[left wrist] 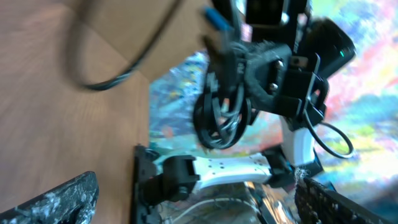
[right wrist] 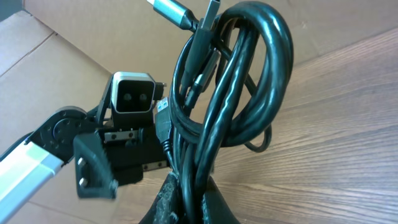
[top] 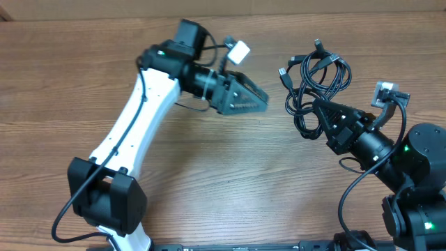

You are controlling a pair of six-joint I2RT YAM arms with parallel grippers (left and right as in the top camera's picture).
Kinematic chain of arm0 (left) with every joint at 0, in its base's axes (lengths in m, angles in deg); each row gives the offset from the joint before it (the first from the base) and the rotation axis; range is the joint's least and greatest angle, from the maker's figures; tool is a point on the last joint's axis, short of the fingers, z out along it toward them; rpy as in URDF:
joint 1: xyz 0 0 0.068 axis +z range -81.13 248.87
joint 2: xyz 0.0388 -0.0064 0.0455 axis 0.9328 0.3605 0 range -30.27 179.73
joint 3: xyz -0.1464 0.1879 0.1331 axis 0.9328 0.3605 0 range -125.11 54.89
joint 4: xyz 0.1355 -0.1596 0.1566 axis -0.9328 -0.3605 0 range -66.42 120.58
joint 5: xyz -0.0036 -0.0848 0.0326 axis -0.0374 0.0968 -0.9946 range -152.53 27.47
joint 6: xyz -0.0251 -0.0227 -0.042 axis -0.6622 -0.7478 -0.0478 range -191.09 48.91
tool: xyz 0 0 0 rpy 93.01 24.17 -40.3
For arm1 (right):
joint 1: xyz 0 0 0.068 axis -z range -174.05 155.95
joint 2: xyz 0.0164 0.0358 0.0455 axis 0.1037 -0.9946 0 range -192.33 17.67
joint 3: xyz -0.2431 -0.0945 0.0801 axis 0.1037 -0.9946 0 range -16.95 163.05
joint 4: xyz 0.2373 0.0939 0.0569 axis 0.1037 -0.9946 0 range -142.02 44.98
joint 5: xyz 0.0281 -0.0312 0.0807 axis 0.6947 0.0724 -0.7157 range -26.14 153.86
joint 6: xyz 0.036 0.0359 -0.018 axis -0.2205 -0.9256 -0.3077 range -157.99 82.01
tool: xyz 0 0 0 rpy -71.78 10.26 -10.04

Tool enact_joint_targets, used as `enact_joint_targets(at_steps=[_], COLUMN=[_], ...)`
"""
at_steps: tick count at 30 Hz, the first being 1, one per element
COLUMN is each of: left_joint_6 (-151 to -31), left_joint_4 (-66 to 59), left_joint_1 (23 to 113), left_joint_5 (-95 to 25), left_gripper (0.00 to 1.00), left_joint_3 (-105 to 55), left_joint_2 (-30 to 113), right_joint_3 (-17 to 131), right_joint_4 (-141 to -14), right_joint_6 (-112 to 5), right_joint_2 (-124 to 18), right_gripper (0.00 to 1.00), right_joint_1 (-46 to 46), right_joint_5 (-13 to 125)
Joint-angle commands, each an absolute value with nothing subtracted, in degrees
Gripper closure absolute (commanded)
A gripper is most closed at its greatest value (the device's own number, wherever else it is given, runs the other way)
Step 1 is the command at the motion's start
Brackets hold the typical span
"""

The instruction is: Untangle cables

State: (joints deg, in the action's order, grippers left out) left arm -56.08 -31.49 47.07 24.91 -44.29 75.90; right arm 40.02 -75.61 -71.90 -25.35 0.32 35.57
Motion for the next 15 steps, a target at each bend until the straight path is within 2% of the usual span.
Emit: enact_joint_targets(at_steps=[1, 6, 15], left_joint_6=[-54.9, -61.24, -82.12], left_joint_4=[-29.24, -20.36, -2.48], left_joint_1=[43.59, 41.41, 40.4], left_joint_5=[27.99, 27.97, 26.13], left_gripper=[0.0, 0.0, 0.0], left_joint_3=[-45.67, -45.67, -45.67], left_joint_2=[73.85, 73.85, 73.85], right_joint_3=[40.5, 40.43, 40.43], right_joint_4=[-74.91, -75.79, -75.24], right_joint_6=[-73.19, -73.19, -73.19], right_joint_2=[-24.94, -25.68, -26.07], right_gripper=[0.96, 0.96, 0.96], right_joint_1=[0.43, 0.43, 0.43], right_joint_5=[34.65, 34.11, 33.8])
